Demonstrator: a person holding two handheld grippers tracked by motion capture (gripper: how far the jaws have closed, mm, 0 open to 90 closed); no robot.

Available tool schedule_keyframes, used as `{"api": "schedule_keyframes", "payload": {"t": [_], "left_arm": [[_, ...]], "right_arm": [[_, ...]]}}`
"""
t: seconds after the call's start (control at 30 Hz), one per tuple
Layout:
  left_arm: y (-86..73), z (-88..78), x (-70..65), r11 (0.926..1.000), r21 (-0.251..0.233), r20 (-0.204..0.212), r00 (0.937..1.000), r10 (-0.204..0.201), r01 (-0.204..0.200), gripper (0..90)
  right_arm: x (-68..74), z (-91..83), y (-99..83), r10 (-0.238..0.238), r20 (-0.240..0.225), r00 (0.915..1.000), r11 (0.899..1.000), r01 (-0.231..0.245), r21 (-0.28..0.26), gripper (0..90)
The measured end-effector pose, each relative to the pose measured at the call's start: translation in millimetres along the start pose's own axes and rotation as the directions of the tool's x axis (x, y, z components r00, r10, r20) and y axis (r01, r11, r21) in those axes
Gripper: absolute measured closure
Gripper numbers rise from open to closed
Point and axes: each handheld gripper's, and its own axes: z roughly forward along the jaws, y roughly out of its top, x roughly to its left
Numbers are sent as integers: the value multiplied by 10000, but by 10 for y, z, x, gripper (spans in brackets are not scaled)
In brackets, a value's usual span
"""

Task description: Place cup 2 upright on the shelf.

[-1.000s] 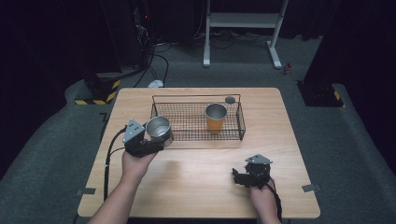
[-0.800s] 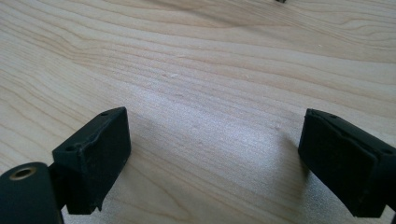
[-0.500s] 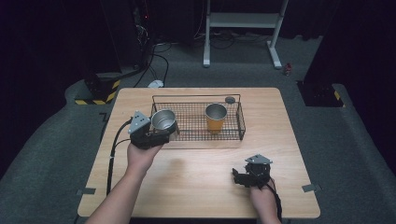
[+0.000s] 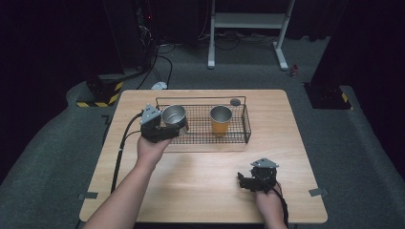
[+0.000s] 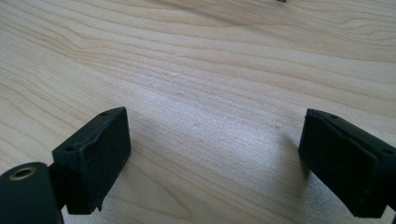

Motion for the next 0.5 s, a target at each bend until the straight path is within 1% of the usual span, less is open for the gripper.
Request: {"api": "schedule_keyframes", "payload": {"t": [0.1, 0.2, 0.4, 0.5], "left_arm": [[33, 60, 35, 10000, 51, -127, 9999, 53, -53, 189], [57, 114, 76, 10000, 51, -260, 9997, 0, 1, 189], [83, 241, 126, 9996, 289, -459, 9989, 15, -1, 189], [82, 293, 162, 9993, 346, -511, 9986, -105, 123, 189]], "right_arm": [[-2, 2, 1, -29, -11, 10000, 10000, 29, -12, 90], [-3, 2, 1, -33, -14, 10000, 10000, 33, -8, 90], [-3, 1, 1, -33, -23, 10000, 10000, 33, -1, 90], [-2, 2, 1, -32, -12, 10000, 10000, 32, -10, 90]]}}
